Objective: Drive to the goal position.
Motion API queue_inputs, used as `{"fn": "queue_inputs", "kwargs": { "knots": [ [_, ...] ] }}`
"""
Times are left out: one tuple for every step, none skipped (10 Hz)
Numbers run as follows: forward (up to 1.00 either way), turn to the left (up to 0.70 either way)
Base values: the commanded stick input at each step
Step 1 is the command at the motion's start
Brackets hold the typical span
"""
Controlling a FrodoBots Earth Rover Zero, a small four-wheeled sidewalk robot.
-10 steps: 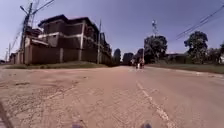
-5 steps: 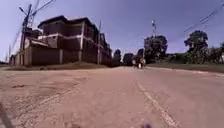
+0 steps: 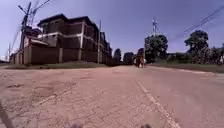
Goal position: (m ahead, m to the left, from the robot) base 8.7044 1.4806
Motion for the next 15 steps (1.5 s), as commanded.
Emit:
{"fn": "queue_inputs", "kwargs": {
  "knots": [
    [0.30,0.00],
    [0.30,0.00],
    [0.30,0.00],
    [0.30,0.00],
    [0.30,0.00],
    [0.30,0.00],
    [0.30,0.00],
    [0.30,0.00],
    [0.30,0.00],
    [0.30,0.00],
    [0.30,0.00],
    [0.30,0.00],
    [0.30,0.00],
    [0.30,0.00],
    [0.30,0.00]
  ]
}}
